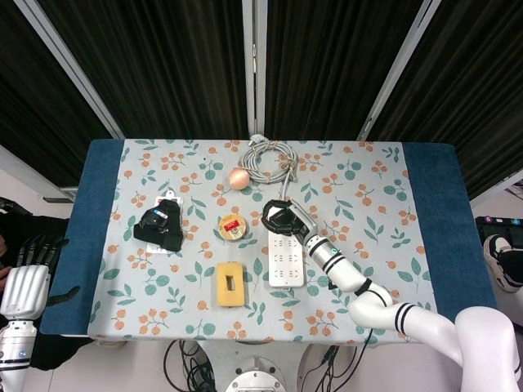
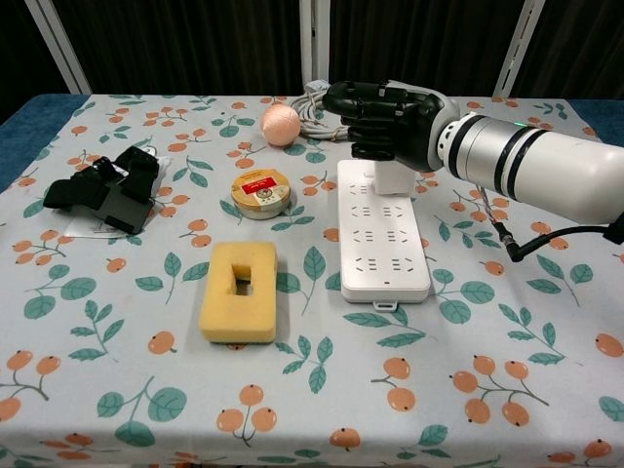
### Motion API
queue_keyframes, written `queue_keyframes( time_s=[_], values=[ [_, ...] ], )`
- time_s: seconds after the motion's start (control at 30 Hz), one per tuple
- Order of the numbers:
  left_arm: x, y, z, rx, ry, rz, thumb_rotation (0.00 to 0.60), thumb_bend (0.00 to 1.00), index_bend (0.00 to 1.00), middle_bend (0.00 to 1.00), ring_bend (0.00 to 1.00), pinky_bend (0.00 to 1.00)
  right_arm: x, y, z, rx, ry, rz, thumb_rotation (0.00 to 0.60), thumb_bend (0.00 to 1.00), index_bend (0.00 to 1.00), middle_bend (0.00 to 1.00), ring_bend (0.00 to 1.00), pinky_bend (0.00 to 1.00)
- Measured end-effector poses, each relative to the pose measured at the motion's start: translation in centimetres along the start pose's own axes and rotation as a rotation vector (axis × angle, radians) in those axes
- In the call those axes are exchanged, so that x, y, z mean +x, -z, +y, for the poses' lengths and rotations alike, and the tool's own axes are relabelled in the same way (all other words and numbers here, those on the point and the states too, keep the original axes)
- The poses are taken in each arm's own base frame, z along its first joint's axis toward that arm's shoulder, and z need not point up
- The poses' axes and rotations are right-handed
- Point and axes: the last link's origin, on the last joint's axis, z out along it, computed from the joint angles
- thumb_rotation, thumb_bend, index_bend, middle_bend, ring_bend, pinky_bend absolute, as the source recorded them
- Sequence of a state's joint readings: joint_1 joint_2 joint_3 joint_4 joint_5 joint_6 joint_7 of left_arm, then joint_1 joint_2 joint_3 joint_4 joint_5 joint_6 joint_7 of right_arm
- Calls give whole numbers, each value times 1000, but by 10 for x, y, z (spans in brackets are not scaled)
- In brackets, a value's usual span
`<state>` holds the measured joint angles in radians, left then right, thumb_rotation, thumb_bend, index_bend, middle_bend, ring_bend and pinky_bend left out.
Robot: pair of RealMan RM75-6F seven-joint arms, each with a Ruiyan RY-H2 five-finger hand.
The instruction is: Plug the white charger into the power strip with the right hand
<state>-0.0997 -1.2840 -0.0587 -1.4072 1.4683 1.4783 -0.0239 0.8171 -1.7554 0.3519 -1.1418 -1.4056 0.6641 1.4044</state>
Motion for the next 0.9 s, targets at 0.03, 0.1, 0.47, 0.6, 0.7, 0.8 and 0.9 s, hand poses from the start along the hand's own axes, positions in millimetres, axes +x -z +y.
queue_keyframes(
  time_s=[0.03, 0.1, 0.47, 0.6, 0.7, 0.8, 0.9],
  values=[
    [0, 0, 0, 1, 0, -1, 600, 0, 171, 135, 26, 0, -1, 0, 1, -1, 4, -1, 600, 845, 1000, 1000, 1000, 1000],
    [0, 0, 0, 1, 1, -2, 600, 0, 172, 135, 26, 0, -1, -1, 2, -5, 8, -1, 600, 846, 1000, 1000, 1000, 1000],
    [-2, -1, -1, -1, 6, -6, 600, 0, 171, 135, 26, 0, 0, 0, 6, -13, 17, 9, 600, 847, 1000, 1000, 1000, 1000],
    [-2, -2, -1, -5, 6, -10, 600, 0, 171, 135, 26, 0, 1, 2, 0, 12, 22, 7, 600, 847, 1000, 1000, 1000, 1000],
    [-2, -2, 0, -8, 6, -6, 600, 0, 172, 135, 26, 0, 2, 4, -4, 29, 24, 12, 600, 848, 1000, 1000, 1000, 1000],
    [-1, -3, -1, -9, 4, -5, 600, 0, 171, 136, 26, 0, 5, 7, -12, 67, 22, 21, 600, 848, 1000, 1000, 1000, 1000],
    [0, -4, 0, -13, 1, -2, 600, 0, 171, 135, 26, 0, 11, 13, -24, 119, 39, 37, 600, 848, 1000, 1000, 1000, 1000]
  ],
)
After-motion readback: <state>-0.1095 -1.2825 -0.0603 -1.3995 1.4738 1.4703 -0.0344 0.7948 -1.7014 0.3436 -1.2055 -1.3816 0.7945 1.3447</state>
